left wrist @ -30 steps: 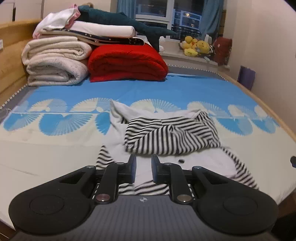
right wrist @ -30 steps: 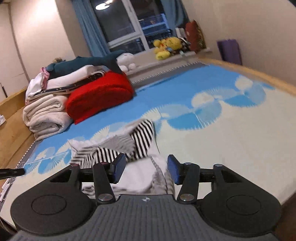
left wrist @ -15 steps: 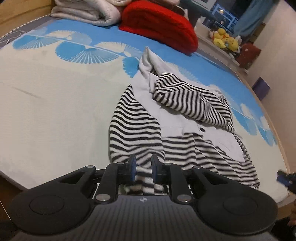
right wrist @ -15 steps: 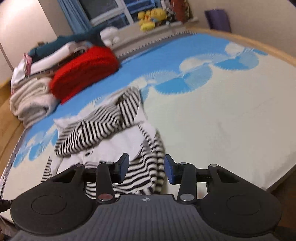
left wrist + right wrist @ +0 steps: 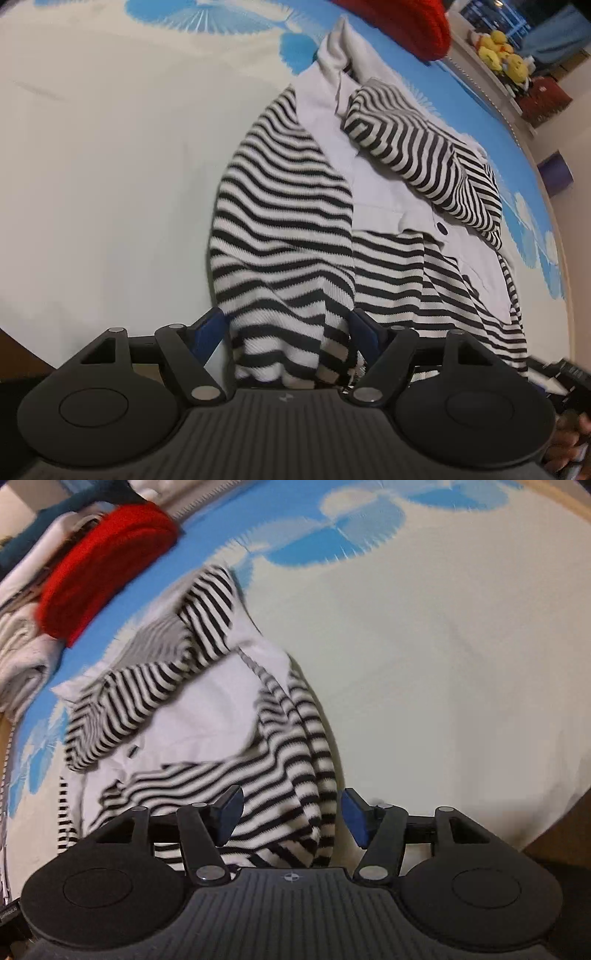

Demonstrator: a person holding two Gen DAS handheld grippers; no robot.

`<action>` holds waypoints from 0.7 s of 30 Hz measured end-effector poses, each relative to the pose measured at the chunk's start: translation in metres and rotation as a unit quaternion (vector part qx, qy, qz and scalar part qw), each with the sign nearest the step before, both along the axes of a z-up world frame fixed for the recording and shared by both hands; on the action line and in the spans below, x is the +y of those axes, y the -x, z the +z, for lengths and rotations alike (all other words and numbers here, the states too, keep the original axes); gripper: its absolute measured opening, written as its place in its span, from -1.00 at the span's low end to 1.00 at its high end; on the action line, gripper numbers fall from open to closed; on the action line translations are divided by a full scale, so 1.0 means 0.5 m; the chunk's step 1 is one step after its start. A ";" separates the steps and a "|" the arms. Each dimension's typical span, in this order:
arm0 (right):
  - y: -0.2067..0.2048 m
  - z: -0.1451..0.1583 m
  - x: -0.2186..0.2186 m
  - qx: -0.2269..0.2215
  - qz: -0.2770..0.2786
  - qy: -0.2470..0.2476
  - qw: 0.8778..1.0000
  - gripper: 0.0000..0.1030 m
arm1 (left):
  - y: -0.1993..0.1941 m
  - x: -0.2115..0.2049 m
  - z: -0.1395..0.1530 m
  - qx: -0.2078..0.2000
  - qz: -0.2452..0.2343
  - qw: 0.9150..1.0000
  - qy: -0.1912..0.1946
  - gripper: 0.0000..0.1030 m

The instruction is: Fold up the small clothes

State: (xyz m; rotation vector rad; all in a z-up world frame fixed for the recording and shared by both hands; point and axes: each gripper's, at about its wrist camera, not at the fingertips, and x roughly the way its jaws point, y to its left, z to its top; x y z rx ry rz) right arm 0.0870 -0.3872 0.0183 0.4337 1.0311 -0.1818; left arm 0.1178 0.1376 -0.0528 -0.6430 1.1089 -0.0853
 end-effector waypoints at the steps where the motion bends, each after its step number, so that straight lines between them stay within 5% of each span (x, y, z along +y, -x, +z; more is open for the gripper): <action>1: -0.001 -0.012 0.003 0.008 -0.002 0.003 1.000 0.18 | -0.001 -0.006 -0.005 0.002 0.000 1.000 -0.001 0.53; 7: 0.010 -0.059 0.010 0.035 0.004 0.024 0.999 0.17 | 0.005 -0.023 -0.026 0.001 0.013 0.999 -0.045 0.51; 9: 0.015 -0.070 0.006 0.038 0.006 0.027 0.999 0.14 | 0.008 -0.017 -0.029 -0.002 0.019 0.999 -0.047 0.20; 10: 0.018 -0.072 0.007 0.035 0.009 0.029 0.999 0.12 | 0.008 -0.016 -0.029 -0.005 0.017 0.999 -0.046 -0.23; 11: 0.020 -0.073 0.008 0.031 0.012 0.032 0.999 0.04 | 0.009 -0.019 -0.029 -0.007 0.007 0.999 -0.049 -0.56; 13: 0.021 -0.073 0.012 0.023 0.025 0.026 0.999 -0.81 | 0.011 -0.026 -0.026 -0.017 -0.007 0.998 -0.066 -0.80; 16: 0.029 -0.056 0.016 -0.002 0.040 0.004 0.999 -0.91 | 0.023 -0.030 0.011 -0.052 -0.006 0.996 -0.076 -0.85; 21: 0.090 0.047 -0.014 -0.089 0.027 -0.019 0.996 -0.92 | 0.070 -0.003 0.082 -0.110 -0.005 0.994 -0.028 -0.86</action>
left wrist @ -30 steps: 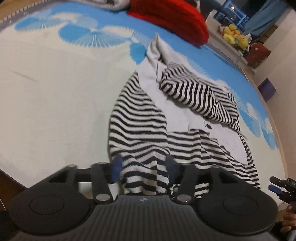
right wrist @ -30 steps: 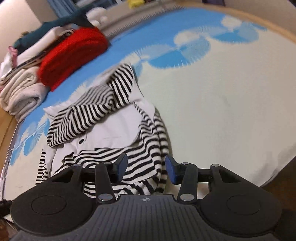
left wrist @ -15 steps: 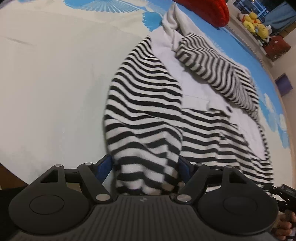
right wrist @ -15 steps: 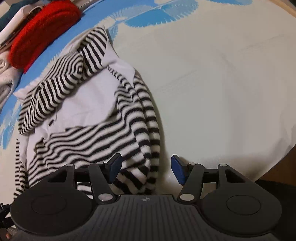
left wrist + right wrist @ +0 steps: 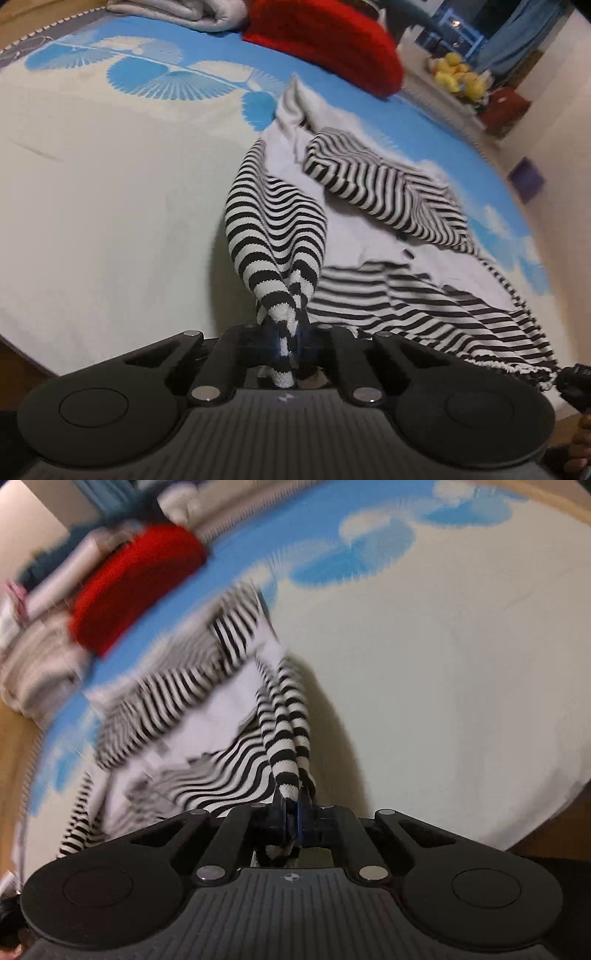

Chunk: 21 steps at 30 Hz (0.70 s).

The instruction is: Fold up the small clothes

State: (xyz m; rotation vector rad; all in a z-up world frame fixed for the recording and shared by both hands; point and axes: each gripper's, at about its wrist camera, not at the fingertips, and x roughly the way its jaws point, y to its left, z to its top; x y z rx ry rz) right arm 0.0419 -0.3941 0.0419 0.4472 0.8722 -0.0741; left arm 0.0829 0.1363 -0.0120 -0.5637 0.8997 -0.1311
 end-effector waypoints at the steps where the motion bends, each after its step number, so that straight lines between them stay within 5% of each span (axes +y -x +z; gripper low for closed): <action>1: 0.015 0.016 -0.005 -0.010 0.003 0.004 1.000 -0.92 | 0.005 0.002 -0.004 0.007 -0.006 1.000 0.006 -0.85; 6: 0.034 -0.026 -0.028 0.061 0.018 0.009 0.998 -0.91 | -0.007 0.006 -0.073 0.099 -0.017 0.995 0.018 -0.75; 8: 0.020 -0.059 -0.034 0.091 0.013 0.000 0.996 -0.85 | -0.021 0.013 -0.087 0.121 -0.010 0.992 0.029 -0.45; 13: -0.011 -0.097 -0.035 0.128 -0.002 0.022 0.992 -0.36 | -0.037 0.018 -0.099 0.143 -0.004 0.989 0.039 -0.29; 21: -0.038 -0.121 -0.025 0.140 -0.006 0.023 0.990 -0.31 | -0.025 0.002 -0.113 0.150 -0.019 0.988 0.016 -0.27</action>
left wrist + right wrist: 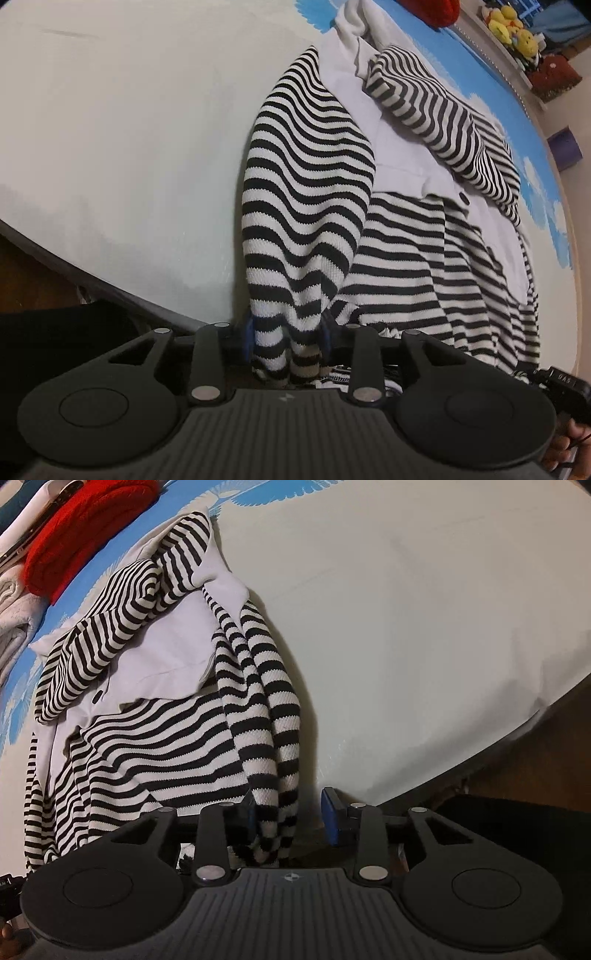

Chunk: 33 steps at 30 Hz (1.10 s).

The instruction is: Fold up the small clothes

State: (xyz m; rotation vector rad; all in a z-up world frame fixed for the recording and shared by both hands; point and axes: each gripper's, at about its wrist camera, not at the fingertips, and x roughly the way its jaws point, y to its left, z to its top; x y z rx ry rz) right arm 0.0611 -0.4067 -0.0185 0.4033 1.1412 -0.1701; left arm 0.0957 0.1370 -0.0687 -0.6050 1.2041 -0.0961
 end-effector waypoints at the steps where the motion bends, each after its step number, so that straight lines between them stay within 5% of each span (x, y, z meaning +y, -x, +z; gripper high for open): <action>1: 0.001 0.000 0.001 -0.001 0.002 0.001 1.000 -0.31 | 0.000 -0.001 0.000 -0.002 -0.001 1.000 -0.003 -0.27; 3: 0.003 0.000 0.005 -0.004 0.007 0.001 1.000 -0.38 | 0.000 -0.004 0.000 -0.004 -0.002 1.000 -0.006 -0.27; 4: 0.004 0.002 0.006 -0.007 0.010 -0.001 1.000 -0.59 | 0.001 -0.004 0.000 -0.005 -0.004 1.000 -0.007 -0.31; 7: 0.007 0.011 0.015 -0.022 0.025 -0.009 0.999 -0.90 | 0.002 -0.009 0.010 -0.019 -0.013 1.000 -0.014 -0.81; 15: 0.042 0.129 0.004 -0.115 0.032 -0.032 0.992 -0.93 | 0.035 0.019 0.178 -0.122 -0.063 0.990 -0.039 -0.89; 24: 0.190 0.316 -0.005 -0.158 0.082 -0.106 0.978 -0.94 | 0.179 0.108 0.326 -0.189 -0.101 0.977 0.002 -0.89; 28: 0.187 0.345 -0.011 -0.161 0.086 -0.115 0.976 -0.94 | 0.122 0.114 0.323 -0.186 -0.098 0.977 0.017 -0.89; 33: 0.030 0.314 -0.013 -0.155 0.088 -0.103 0.979 -0.94 | -0.101 0.094 0.269 -0.156 -0.080 0.984 0.012 -0.88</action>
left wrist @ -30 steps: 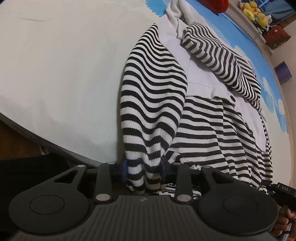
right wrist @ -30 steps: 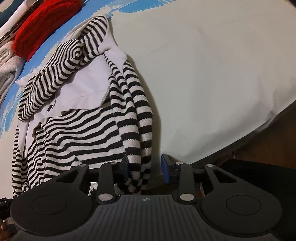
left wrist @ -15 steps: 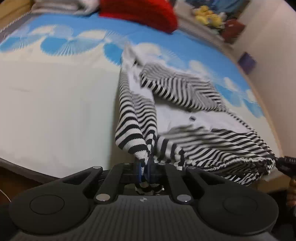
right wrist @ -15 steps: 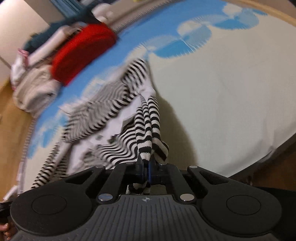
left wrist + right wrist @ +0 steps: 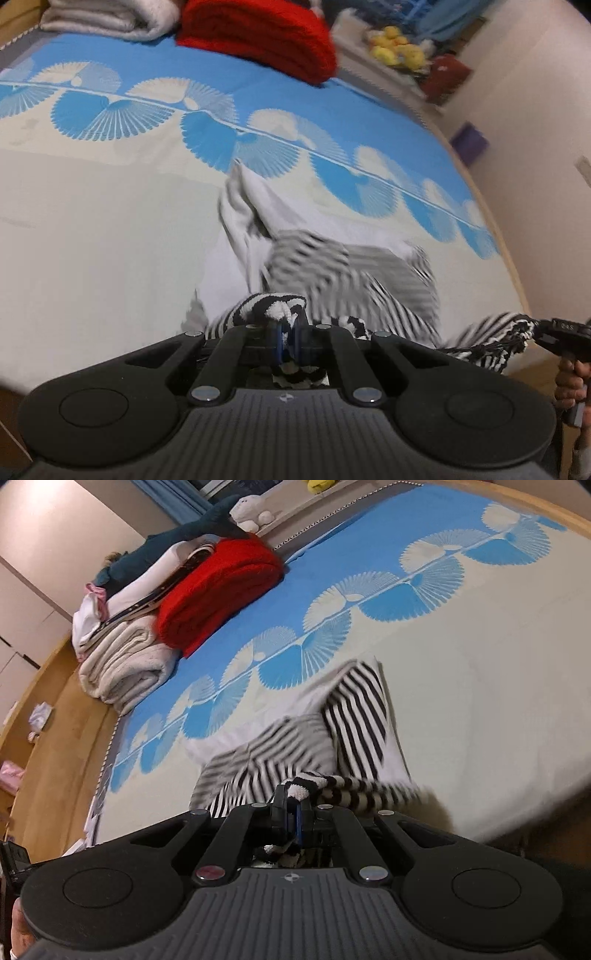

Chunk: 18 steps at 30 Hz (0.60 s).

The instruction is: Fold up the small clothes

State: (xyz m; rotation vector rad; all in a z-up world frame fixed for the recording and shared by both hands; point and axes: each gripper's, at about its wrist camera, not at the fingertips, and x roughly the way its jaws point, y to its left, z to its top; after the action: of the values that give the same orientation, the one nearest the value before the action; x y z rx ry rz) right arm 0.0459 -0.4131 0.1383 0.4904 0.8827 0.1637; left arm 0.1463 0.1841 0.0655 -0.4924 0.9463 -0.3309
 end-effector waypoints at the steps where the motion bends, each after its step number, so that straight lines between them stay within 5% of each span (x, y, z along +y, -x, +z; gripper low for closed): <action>1: -0.052 -0.013 -0.004 0.005 -0.006 0.006 1.000 -0.94 | -0.051 -0.005 -0.013 0.002 0.009 1.000 -0.001 -0.88; 6: -0.312 -0.091 -0.040 0.008 -0.061 -0.005 0.998 -0.73 | -0.245 0.008 -0.066 0.013 0.082 0.996 0.017 -0.57; 8: -0.357 -0.107 -0.051 -0.010 -0.101 0.028 0.994 -0.50 | -0.247 0.024 -0.083 -0.022 0.108 0.994 0.029 -0.28; 11: -0.361 -0.141 -0.061 -0.043 -0.103 0.067 0.992 -0.38 | -0.249 0.027 -0.111 0.013 0.089 0.995 0.042 -0.29; 13: -0.365 -0.164 -0.055 -0.002 -0.084 0.058 0.995 -0.34 | -0.246 0.008 -0.101 -0.014 0.056 0.998 0.021 -0.23; 15: -0.366 -0.163 -0.024 -0.024 -0.023 0.056 0.998 -0.23 | -0.244 -0.022 -0.104 -0.035 0.010 0.999 -0.007 -0.08; 18: -0.353 -0.183 0.048 -0.052 0.088 0.143 0.985 -0.02 | -0.246 -0.065 -0.131 -0.010 -0.036 0.999 -0.035 -0.05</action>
State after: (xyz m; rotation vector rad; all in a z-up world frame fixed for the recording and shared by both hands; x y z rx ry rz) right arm 0.2227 -0.3890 0.0469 0.1351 0.8309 0.2176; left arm 0.2693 0.1518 0.0001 -0.3921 0.9548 -0.3655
